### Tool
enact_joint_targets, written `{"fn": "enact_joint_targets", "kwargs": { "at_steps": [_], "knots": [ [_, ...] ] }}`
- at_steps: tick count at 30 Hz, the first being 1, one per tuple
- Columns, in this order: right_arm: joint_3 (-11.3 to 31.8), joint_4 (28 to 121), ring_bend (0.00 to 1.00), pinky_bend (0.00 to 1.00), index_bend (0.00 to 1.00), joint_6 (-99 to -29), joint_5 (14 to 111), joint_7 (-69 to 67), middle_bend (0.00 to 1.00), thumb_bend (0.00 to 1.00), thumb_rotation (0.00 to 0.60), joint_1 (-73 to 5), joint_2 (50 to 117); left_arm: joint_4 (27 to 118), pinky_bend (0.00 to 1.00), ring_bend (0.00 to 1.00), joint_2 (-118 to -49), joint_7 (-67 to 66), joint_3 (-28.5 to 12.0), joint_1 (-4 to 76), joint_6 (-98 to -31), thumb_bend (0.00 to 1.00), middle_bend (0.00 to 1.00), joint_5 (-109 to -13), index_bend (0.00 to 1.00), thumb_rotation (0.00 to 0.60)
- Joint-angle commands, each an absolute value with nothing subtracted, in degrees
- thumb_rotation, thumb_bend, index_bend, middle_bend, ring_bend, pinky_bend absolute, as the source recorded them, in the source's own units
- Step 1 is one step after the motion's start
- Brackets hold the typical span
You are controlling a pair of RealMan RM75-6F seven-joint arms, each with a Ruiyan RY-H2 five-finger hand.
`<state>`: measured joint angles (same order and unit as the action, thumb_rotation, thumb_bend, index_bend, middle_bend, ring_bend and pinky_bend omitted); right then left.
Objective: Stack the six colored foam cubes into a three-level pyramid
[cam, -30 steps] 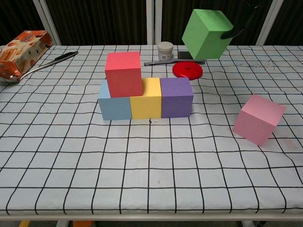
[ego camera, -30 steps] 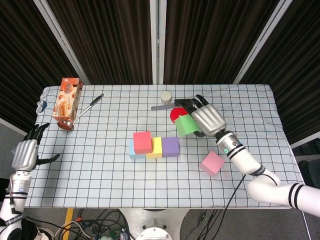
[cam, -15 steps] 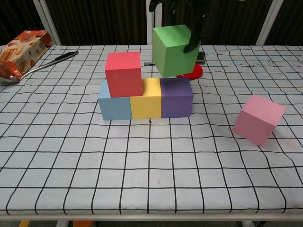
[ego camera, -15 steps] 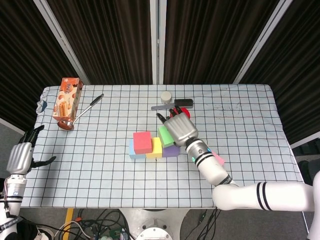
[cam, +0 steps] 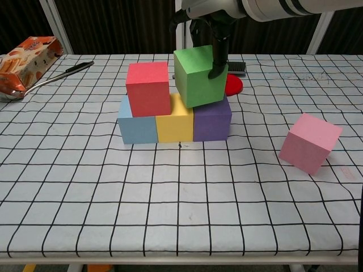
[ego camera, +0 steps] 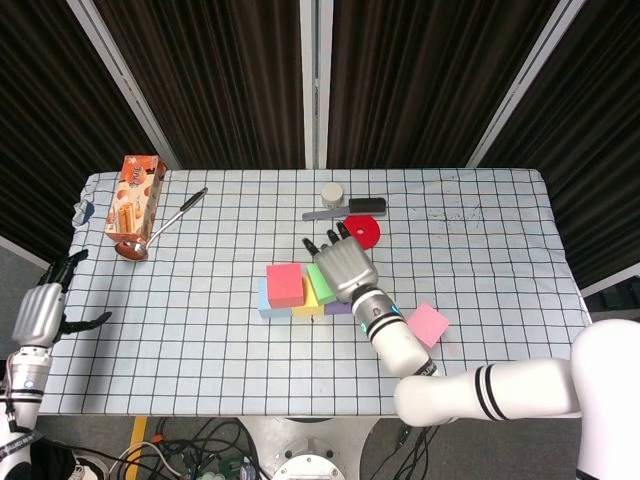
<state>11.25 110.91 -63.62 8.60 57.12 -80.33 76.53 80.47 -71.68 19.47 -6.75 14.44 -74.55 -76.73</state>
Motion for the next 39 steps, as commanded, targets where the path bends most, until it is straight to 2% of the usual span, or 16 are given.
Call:
{"fn": "enact_joint_targets", "kwargs": {
  "at_steps": [1,10,39],
  "knots": [
    [11.64,110.41,0.12,0.0,0.0,-66.41,6.01,57.82,0.57,0.17,0.6,-81.34,78.61,80.31,0.17,0.03,-71.39,20.31,-6.77,14.32,-74.21,0.1,0.11,-76.85,0.09,0.6],
    [13.5,110.21,0.12,0.0,0.0,-71.06,2.43,59.95,0.58,0.17,0.6,-83.06,81.3,79.77,0.17,0.03,-70.74,22.74,-6.64,14.02,-73.31,0.1,0.11,-77.35,0.09,0.6],
    [17.69,106.71,0.17,0.0,0.0,-75.3,-2.31,62.96,0.6,0.21,0.6,-82.98,87.2,78.91,0.17,0.03,-69.82,26.7,-6.17,13.89,-71.05,0.1,0.11,-78.42,0.09,0.6]
  ]
}}
